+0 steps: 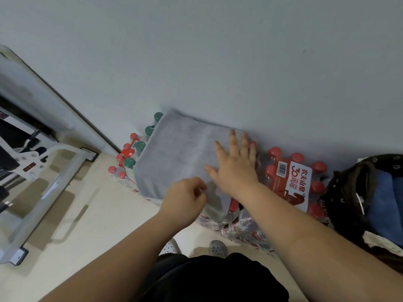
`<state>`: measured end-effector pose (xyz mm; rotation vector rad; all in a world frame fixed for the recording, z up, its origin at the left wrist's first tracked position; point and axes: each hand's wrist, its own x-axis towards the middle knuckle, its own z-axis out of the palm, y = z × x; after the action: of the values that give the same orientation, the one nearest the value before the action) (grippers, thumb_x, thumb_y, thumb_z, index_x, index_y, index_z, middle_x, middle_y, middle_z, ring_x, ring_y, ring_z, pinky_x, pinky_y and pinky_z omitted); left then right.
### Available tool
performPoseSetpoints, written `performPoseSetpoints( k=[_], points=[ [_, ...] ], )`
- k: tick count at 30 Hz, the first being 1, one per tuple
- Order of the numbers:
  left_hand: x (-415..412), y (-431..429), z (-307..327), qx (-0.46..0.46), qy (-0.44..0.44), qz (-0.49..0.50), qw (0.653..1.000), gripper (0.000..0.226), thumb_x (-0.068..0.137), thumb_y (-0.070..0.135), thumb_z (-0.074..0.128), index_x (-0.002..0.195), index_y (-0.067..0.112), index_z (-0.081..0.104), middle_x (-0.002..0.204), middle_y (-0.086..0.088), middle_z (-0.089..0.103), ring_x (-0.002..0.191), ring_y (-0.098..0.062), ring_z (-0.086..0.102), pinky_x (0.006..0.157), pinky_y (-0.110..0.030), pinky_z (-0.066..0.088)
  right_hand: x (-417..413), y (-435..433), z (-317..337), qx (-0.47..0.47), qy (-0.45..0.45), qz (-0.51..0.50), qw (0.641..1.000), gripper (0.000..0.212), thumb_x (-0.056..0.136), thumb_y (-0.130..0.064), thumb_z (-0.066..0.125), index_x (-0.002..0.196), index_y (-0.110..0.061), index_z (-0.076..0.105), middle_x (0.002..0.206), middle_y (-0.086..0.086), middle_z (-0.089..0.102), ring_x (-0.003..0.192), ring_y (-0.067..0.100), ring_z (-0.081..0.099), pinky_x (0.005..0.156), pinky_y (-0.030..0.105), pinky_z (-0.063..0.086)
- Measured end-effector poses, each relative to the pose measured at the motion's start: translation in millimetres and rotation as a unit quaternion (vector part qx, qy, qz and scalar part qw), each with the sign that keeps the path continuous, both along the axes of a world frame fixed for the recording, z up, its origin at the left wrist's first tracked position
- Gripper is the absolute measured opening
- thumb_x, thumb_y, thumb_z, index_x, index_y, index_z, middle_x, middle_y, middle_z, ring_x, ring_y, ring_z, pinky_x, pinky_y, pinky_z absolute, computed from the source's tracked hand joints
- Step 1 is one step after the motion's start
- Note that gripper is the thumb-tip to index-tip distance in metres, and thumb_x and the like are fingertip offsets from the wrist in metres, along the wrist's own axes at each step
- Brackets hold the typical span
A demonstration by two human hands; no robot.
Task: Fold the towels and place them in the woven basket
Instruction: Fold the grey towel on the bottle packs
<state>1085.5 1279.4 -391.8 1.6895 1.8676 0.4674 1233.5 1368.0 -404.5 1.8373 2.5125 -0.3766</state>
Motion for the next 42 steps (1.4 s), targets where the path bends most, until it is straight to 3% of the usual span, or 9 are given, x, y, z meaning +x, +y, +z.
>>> performPoseSetpoints(
  k=[6,10,14,21,25,29,32,37,42],
  points=[
    [-62,33,0,0.068,0.204,-0.018,0.976,0.047,0.087,0.044,0.060,0.129,0.024,0.058,0.132,-0.001,0.056,0.120,-0.026,0.053,0.102,-0.039,0.042,-43,13,-6,-0.077,0.021,-0.014,0.997,0.082,0.095,-0.070,0.018,0.159,-0.024,-0.005,0.163,0.013,-0.024,0.147,0.040,-0.026,0.118,0.058,-0.013],
    [-100,53,-12,-0.003,0.291,-0.082,0.953,0.075,0.096,0.060,0.039,0.157,0.023,0.016,0.166,-0.002,0.012,0.153,-0.027,0.010,0.122,-0.048,0.010,-43,16,-27,-0.069,-0.006,-0.061,0.996,0.083,0.093,-0.072,0.013,0.158,-0.025,-0.009,0.163,0.012,-0.023,0.148,0.038,-0.025,0.118,0.059,-0.012],
    [-130,57,-27,-0.050,0.305,-0.161,0.937,0.084,0.094,0.073,0.014,0.157,0.024,-0.012,0.162,0.004,-0.023,0.150,-0.020,-0.021,0.122,-0.050,-0.006,-47,11,-33,-0.040,-0.020,-0.082,0.996,0.086,0.090,-0.076,0.012,0.158,-0.027,-0.009,0.164,0.012,-0.020,0.149,0.036,-0.024,0.119,0.057,-0.012],
    [-159,36,-41,-0.018,0.290,-0.237,0.927,0.091,0.088,0.081,0.001,0.153,0.021,-0.025,0.158,-0.002,-0.035,0.145,-0.024,-0.033,0.120,-0.053,-0.012,-55,-9,-33,-0.045,-0.029,-0.102,0.993,0.094,0.084,-0.085,0.015,0.157,-0.033,-0.010,0.166,0.001,-0.017,0.151,0.027,-0.021,0.121,0.051,-0.011],
    [-183,22,-42,0.013,0.294,-0.281,0.914,0.088,0.089,0.079,0.001,0.155,0.024,-0.017,0.161,0.000,-0.027,0.148,-0.024,-0.027,0.119,-0.058,-0.009,-62,-38,-30,-0.055,-0.028,-0.105,0.992,0.092,0.082,-0.085,0.009,0.156,-0.036,-0.013,0.163,-0.007,-0.025,0.149,0.019,-0.027,0.122,0.047,-0.011],
    [-200,14,-38,0.050,0.277,-0.303,0.911,0.082,0.094,0.073,0.019,0.155,0.020,0.030,0.163,-0.007,0.023,0.150,-0.030,0.021,0.117,-0.064,0.015,-72,-71,-30,-0.051,-0.036,-0.117,0.991,0.089,0.086,-0.082,0.007,0.157,-0.033,-0.012,0.163,-0.007,-0.023,0.149,0.019,-0.027,0.123,0.050,-0.006],
    [-207,10,-34,0.098,0.266,-0.313,0.907,0.071,0.091,0.068,0.032,0.137,0.018,0.052,0.139,-0.008,0.053,0.124,-0.032,0.052,0.108,-0.062,0.034,-76,-89,-33,-0.040,-0.040,-0.110,0.992,0.088,0.088,-0.080,0.009,0.158,-0.031,-0.007,0.165,-0.006,-0.018,0.150,0.021,-0.023,0.123,0.049,-0.006],
    [-205,19,-22,0.139,0.233,-0.293,0.917,0.056,0.085,0.063,0.045,0.123,0.022,0.052,0.114,-0.002,0.057,0.098,-0.028,0.052,0.089,-0.048,0.044,-79,-109,-38,0.005,-0.030,-0.125,0.992,0.077,0.095,-0.071,0.017,0.158,-0.028,0.017,0.167,-0.002,0.007,0.154,0.023,0.001,0.123,0.050,0.012],
    [-190,53,-13,0.128,0.233,-0.320,0.909,0.066,0.089,0.064,0.041,0.137,0.019,0.044,0.142,-0.007,0.046,0.129,-0.033,0.044,0.107,-0.050,0.037,-77,-80,-25,-0.010,-0.036,-0.177,0.984,0.090,0.089,-0.075,0.001,0.160,-0.019,0.007,0.167,0.003,-0.004,0.154,0.022,-0.006,0.124,0.045,-0.002]
  ],
)
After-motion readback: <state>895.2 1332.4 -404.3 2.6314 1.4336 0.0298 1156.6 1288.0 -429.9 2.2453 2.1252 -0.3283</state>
